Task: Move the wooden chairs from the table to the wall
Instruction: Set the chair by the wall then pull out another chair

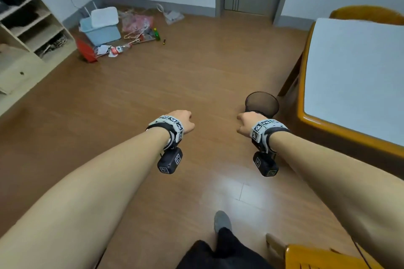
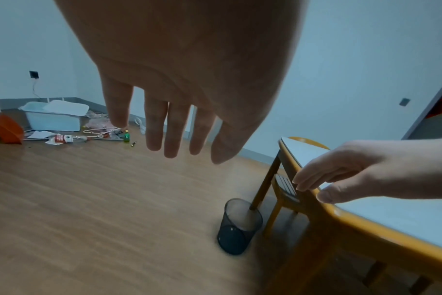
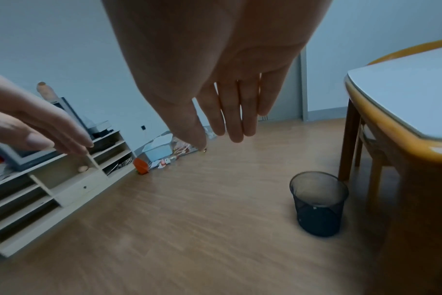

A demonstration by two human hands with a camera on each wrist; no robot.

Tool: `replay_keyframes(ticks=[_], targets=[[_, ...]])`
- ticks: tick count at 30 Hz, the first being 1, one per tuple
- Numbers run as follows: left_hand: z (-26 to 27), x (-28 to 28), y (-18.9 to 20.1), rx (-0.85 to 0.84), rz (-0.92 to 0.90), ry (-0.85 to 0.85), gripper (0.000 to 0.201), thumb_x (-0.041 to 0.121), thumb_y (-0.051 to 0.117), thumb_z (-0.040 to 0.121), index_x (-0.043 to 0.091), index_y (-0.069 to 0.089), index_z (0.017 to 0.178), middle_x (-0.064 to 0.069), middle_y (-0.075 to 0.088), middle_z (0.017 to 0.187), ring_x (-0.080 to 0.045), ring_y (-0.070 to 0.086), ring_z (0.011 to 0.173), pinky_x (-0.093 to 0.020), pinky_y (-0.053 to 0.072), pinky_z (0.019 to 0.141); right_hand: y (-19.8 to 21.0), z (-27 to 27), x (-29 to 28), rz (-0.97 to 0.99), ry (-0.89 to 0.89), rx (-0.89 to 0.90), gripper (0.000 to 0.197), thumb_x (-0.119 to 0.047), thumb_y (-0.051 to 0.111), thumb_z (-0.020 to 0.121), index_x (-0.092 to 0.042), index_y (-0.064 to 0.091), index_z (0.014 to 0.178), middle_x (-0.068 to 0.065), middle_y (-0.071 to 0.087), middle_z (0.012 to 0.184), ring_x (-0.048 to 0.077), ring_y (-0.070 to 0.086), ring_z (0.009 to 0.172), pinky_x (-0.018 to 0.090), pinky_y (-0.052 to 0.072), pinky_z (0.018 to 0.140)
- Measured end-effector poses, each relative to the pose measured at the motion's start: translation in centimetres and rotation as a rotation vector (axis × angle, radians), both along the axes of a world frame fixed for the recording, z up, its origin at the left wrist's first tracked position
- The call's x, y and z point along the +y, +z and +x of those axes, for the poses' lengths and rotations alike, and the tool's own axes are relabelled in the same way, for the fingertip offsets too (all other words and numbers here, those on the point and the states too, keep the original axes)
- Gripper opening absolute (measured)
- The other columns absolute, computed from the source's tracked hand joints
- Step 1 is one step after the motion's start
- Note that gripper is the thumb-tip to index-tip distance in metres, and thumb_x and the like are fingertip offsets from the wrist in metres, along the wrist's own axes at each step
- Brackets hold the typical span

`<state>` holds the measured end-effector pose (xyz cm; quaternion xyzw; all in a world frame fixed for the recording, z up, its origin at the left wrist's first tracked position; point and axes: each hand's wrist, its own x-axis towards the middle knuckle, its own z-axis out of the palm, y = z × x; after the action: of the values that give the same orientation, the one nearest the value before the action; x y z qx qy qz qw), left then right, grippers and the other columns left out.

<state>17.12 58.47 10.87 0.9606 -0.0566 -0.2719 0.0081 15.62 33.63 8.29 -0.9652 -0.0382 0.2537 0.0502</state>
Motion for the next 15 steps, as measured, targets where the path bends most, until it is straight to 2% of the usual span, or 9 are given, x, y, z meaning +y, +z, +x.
replay_keyframes(ticks=[3,6,12,15], targets=[[8.6,-0.7,2.0,-0.035,-0.032,0.016,0.055,0.034,0.052,0.092,0.018,0.048,0.145,-0.009,0.058,0.138,-0.030,0.058,0.119,-0.037,0.049,0.095,1.8,8.7,-1.3,0.019,-0.067,-0.037,0.055,-0.030,0.059,0.091,-0.017,0.052,0.144,0.015,0.062,0.133,0.035,0.061,0.117,0.038,0.051,0.093],[17.8,-1.5,3.1,-0.074,-0.042,0.014,0.055,0.035,0.052,0.092,0.019,0.048,0.144,-0.008,0.057,0.139,-0.030,0.057,0.121,-0.036,0.048,0.095,2.6,17.6,-2.4,0.030,-0.107,-0.063,0.058,-0.034,0.061,0.088,-0.020,0.053,0.144,0.012,0.064,0.132,0.033,0.062,0.117,0.037,0.050,0.093],[37.1,-3.7,2.4,-0.105,-0.076,-0.032,0.055,0.033,0.052,0.091,0.017,0.049,0.144,-0.010,0.058,0.136,-0.032,0.059,0.116,-0.035,0.048,0.088,1.7,34.8,-4.3,0.020,-0.163,-0.076,0.054,-0.035,0.063,0.085,-0.018,0.059,0.136,0.012,0.066,0.127,0.034,0.064,0.113,0.041,0.053,0.095],[46.9,-5.5,1.5,-0.087,-0.094,-0.074,0.054,0.033,0.054,0.090,0.016,0.051,0.141,-0.010,0.061,0.132,-0.032,0.060,0.113,-0.034,0.049,0.085,1.2,43.1,-5.2,0.009,-0.212,-0.066,0.054,-0.036,0.063,0.086,-0.019,0.058,0.138,0.012,0.066,0.129,0.034,0.063,0.115,0.040,0.052,0.096]])
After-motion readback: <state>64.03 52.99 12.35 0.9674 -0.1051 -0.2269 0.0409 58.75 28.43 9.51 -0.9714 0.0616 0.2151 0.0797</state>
